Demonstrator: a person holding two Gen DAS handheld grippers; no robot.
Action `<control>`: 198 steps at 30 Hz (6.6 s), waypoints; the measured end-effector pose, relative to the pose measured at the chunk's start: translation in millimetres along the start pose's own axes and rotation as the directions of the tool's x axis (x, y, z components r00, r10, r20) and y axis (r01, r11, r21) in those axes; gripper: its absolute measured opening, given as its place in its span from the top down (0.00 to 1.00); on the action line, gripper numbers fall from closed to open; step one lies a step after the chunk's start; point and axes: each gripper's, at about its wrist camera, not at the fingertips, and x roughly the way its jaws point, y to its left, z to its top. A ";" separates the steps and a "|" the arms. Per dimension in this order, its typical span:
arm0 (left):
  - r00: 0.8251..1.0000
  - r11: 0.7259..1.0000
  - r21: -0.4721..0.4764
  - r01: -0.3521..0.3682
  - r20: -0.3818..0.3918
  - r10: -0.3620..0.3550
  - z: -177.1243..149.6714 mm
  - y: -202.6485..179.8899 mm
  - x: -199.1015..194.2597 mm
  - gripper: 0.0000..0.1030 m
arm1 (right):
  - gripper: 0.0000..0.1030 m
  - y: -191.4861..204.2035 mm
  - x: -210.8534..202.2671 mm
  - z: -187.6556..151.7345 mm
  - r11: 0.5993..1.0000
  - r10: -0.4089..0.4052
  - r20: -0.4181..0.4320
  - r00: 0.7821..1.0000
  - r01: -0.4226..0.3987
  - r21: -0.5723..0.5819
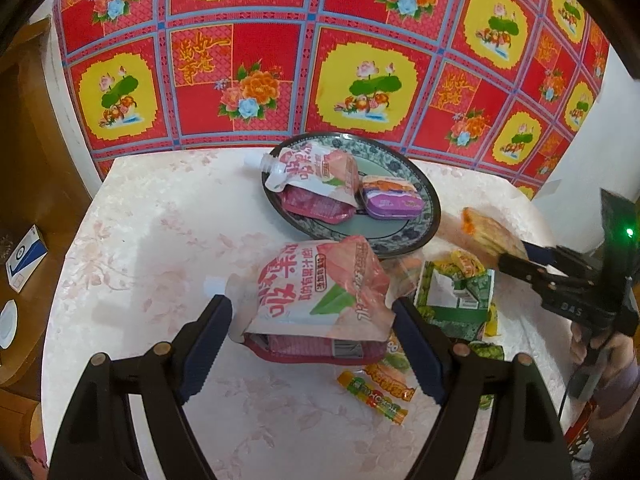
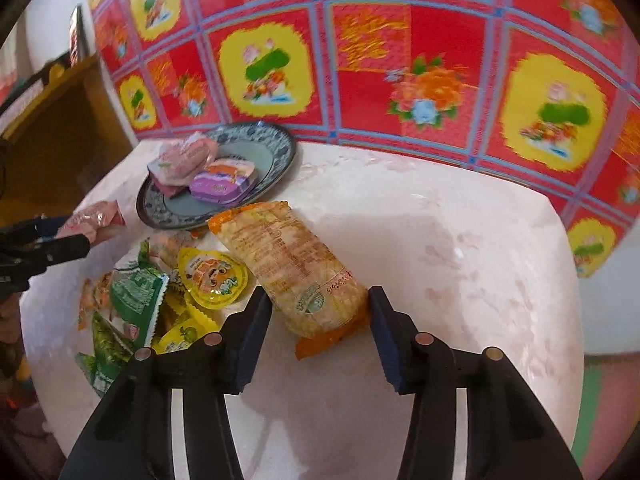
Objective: Organize snacks
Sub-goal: 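Grasp the second pink pouch with the left gripper while the right gripper grasps the bread roll, then lower the pink pouch onto the plate and open the left gripper, then place the wrapped bread roll onto the plate with the right gripper, then withdraw both grippers from the plate toward the remaining snacks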
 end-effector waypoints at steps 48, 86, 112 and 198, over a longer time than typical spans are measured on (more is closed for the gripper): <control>0.995 0.987 0.157 -0.047 0.091 0.033 115.6 -24.7 95.4 0.17 | 0.51 30.3 1.1 32.7 0.990 -0.029 0.062 0.998 0.020 0.140; 0.996 0.994 0.101 0.050 0.075 -0.058 117.5 1.8 110.0 0.17 | 0.51 73.6 111.5 121.3 0.986 -0.056 -0.028 0.998 0.051 -0.160; 0.995 0.992 0.124 0.017 0.095 -0.029 118.8 -22.0 81.0 0.12 | 0.45 54.7 63.3 115.7 0.998 0.001 0.042 0.999 0.002 -0.066; 0.996 0.995 0.087 0.047 -0.075 -0.040 -35.4 -8.0 2.2 0.12 | 0.34 104.5 -49.8 -36.3 0.996 0.012 -0.032 0.999 -0.010 0.083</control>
